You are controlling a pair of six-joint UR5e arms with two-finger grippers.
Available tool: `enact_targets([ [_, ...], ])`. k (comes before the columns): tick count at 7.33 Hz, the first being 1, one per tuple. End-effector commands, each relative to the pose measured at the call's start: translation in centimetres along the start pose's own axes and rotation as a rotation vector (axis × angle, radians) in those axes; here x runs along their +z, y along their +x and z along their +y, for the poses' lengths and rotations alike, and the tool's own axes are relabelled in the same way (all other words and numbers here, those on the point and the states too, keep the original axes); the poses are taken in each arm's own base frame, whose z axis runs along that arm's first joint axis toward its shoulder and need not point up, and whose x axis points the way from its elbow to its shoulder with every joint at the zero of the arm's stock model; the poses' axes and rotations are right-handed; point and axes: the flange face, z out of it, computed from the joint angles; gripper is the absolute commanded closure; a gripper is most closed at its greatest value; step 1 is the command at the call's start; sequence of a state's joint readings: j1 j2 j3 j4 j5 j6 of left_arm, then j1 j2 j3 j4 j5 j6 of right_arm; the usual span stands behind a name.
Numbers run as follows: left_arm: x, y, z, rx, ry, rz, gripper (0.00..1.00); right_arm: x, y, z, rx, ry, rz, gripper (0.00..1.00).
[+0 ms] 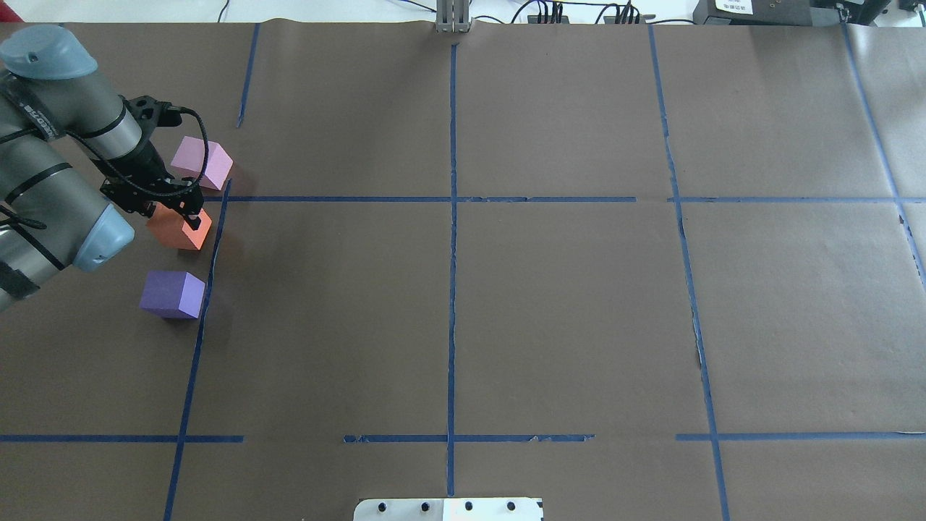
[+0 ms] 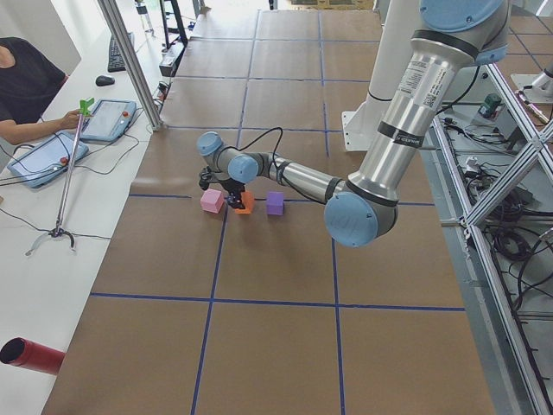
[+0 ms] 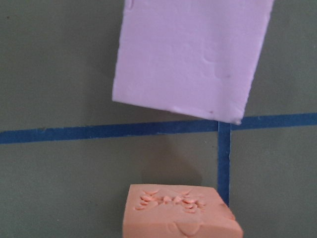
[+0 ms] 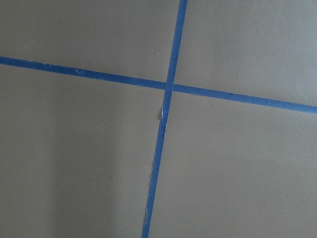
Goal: Arrange blocks in a line
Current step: 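Open the left gripper and raise it off the orange cube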
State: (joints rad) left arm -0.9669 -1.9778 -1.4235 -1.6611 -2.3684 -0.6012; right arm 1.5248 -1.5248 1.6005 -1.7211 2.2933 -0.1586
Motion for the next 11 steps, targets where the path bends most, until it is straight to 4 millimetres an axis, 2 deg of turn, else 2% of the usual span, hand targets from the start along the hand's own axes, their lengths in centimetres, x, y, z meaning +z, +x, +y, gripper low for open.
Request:
enact_targets([
  [1,0.0,0.0,0.1,0.002,-0.001,0.0,0.01,0.0,0.0,0.0,-0.001,0.0,0.0,0.0],
  [4,-0.2,0.2,0.1,0.006,0.002,0.004,0.0,0.0,0.0,0.0,0.001,0.0,0.0,0.0],
  [5,-1.0,-0.1,-0.2,0.01,0.018,0.008,0.0,0.0,0.1,0.0,0.002,0.001,0.0,0.0],
  [6,-4.1,-1.7,-1.0,-0.013,0.062,0.016,0.0,0.0,0.0,0.0,0.0,0.001,0.0,0.0],
  [7,-9.8,-4.0,-1.0,-0.036,0.143,0.029,0.01,0.0,0.0,0.0,0.0,0.001,0.0,0.0],
  [8,-12.8,-4.7,0.3,0.0,0.15,0.015,0.01,0.0,0.0,0.0,-0.001,0.0,0.0,0.0],
  [9,-15.7,-7.3,0.5,0.001,0.146,-0.01,0.01,0.0,0.0,0.0,0.001,0.0,0.0,0.0],
  [10,-19.7,-10.9,1.0,0.058,0.178,-0.03,0.01,0.0,0.0,0.0,0.001,0.0,0.0,0.0],
  [11,-21.2,-16.1,2.2,0.107,0.179,-0.057,0.01,0.0,0.0,0.0,-0.001,0.0,0.0,0.0],
])
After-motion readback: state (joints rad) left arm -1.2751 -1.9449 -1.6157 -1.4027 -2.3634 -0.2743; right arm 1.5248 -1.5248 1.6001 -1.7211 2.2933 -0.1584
